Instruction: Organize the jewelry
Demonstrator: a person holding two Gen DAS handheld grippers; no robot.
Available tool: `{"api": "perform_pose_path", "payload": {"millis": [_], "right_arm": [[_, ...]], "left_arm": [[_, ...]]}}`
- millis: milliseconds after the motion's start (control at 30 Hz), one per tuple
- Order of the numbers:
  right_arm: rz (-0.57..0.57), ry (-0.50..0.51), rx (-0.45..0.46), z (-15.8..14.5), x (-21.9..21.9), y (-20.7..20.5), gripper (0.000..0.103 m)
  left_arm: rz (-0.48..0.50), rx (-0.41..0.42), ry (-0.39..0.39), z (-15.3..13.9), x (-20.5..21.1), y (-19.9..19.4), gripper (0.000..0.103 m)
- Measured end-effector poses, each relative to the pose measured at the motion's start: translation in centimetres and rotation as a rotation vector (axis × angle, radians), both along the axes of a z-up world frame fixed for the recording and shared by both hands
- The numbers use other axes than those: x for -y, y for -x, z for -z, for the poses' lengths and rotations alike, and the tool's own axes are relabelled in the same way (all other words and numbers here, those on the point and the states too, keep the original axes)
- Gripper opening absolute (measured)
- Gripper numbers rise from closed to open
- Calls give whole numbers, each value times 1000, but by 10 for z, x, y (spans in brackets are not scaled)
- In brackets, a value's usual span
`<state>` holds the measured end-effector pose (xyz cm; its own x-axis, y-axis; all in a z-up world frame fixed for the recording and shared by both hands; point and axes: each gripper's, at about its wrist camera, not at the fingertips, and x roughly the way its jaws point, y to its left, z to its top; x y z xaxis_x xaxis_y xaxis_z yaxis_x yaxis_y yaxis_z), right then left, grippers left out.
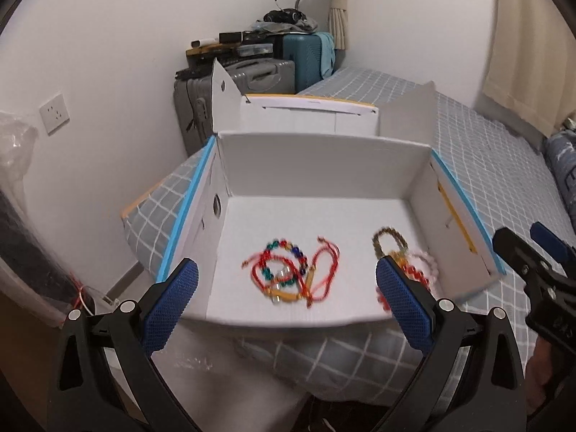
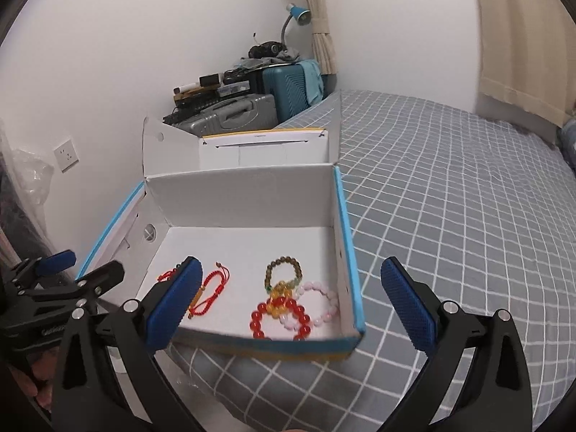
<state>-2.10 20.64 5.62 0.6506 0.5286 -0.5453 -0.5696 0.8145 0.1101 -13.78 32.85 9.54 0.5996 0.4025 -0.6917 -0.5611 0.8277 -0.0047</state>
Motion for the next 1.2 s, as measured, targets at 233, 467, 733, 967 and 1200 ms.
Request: {"api": "perform_pose_path", "payload": {"millis": [233, 467, 733, 967, 1200], "right_arm": [[-1, 34, 28, 16, 7, 20, 96], [-20, 75, -26, 40, 2, 26, 96], [-19, 86, -29, 44, 2, 29, 96], [-26, 92, -33, 45, 2, 29, 96], [-22, 95, -37, 45, 2, 28, 96]], "left_arm": [[8, 28, 19, 9, 18, 26, 97], [18, 20, 28, 23, 24, 36, 97], [32, 1, 29, 30, 24, 35, 97], [36, -10, 42, 30, 24, 33, 97], [29, -22, 29, 31, 26, 31, 97]]}}
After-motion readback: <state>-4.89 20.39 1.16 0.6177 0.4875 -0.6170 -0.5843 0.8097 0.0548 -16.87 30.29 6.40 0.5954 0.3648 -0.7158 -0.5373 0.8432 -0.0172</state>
